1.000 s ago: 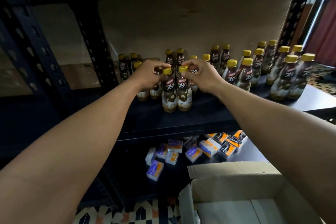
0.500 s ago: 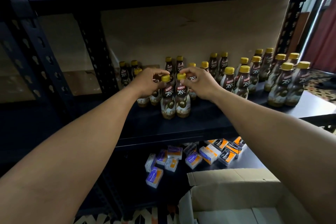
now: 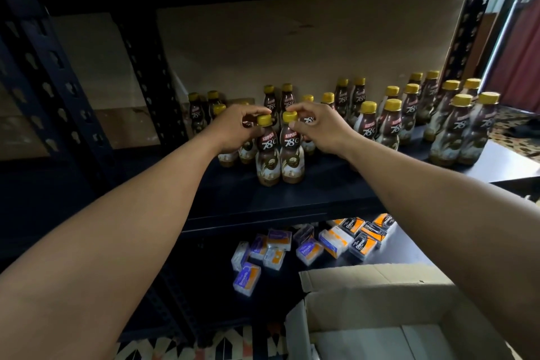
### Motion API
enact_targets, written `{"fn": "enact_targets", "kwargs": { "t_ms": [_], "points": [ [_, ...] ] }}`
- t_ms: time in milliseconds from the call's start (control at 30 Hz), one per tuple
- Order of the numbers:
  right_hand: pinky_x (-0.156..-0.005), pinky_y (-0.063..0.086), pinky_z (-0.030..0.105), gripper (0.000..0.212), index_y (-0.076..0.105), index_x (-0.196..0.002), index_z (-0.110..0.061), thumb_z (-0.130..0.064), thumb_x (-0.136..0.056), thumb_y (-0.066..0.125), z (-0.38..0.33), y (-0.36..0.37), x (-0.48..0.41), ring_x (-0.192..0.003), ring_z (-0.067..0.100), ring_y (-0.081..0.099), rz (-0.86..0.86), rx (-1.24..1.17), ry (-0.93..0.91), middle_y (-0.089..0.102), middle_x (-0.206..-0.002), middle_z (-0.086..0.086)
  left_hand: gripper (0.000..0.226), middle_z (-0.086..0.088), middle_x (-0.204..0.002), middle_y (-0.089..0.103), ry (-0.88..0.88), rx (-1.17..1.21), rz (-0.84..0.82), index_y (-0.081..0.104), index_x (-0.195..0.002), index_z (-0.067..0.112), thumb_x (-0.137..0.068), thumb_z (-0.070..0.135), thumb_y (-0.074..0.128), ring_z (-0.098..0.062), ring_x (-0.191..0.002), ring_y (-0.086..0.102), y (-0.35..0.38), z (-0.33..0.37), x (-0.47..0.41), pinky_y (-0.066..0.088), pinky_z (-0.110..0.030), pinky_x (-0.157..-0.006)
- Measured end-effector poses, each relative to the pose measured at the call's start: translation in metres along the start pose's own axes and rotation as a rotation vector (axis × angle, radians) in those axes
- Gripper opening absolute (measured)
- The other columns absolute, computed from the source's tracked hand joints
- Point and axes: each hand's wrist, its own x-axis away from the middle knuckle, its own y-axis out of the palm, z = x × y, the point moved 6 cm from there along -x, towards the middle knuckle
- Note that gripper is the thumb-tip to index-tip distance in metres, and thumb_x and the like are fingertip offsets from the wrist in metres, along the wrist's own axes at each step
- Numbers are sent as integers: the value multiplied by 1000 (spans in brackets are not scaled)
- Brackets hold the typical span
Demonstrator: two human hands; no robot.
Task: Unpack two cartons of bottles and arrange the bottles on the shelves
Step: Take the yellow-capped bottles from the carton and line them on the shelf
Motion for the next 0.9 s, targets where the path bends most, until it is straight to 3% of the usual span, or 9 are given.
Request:
{"fn": "enact_targets", "kwargs": {
  "t_ms": [67,167,300,433,533,667,767,900],
  "points": [
    [-90,58,38,46,58,-139,-37,-33,-95,71,-1,-1,5,-100,17,70,-20,8,7,63,-128,-13,68,2,-147,54,-20,52,-4,49,-146,33,-85,23,80,-14,-135,49,2,-2,5,40,-45,-115],
    [-88,51,25,58,50,-147,-36,-36,-94,72,5,-9,17,-106,4,64,-3,19,29,59,-141,-9,83,-2,-143,55,-84,85,54,36,-154,30,-84,21,80,-13,-130,51,3,-7,18,43,-42,-111],
    [-82,54,26,49,57,-140,-34,-42,-94,71,12,-20,49,-103,9,65,20,56,79,66,-124,-9,73,-1,-144,54,-146,43,134,43,-151,28,-87,26,78,-14,-126,54,13,-14,47,47,-35,-106],
    [-77,61,36,29,68,-120,-33,-42,-93,71,32,-21,96,-86,15,72,7,17,120,74,-97,-6,32,8,-102,67,-207,70,263,67,-121,25,-90,32,72,-13,-96,66,44,-20,88,59,-36,-85],
    [-79,60,31,22,72,-113,-28,-37,-93,72,68,-12,134,-82,13,74,-14,-7,174,76,-87,-2,6,12,-85,69,-195,48,327,70,-95,28,-91,33,70,-10,-83,68,87,-17,120,57,-31,-80],
    [-78,57,32,15,75,-100,-28,-36,-88,75,141,6,187,-69,6,68,-40,-19,305,75,-78,-3,14,8,-82,70,-75,-49,439,74,-89,19,-92,29,64,-7,-75,63,143,0,149,49,-22,-73],
    [-69,54,27,11,74,-101,-24,-29,-91,74,196,25,224,-62,4,65,-89,-32,396,72,-77,-3,14,7,-84,73,-103,14,270,75,-92,18,-92,28,66,-6,-78,65,200,-7,161,52,-23,-74],
    [-60,47,17,5,71,-99,-25,-24,-95,71,252,54,263,-66,9,64,-155,-103,512,69,-75,-4,12,4,-95,74,-353,40,-64,73,-98,27,-89,33,71,-12,-90,68,293,-60,201,55,-31,-83]
  ]
}}
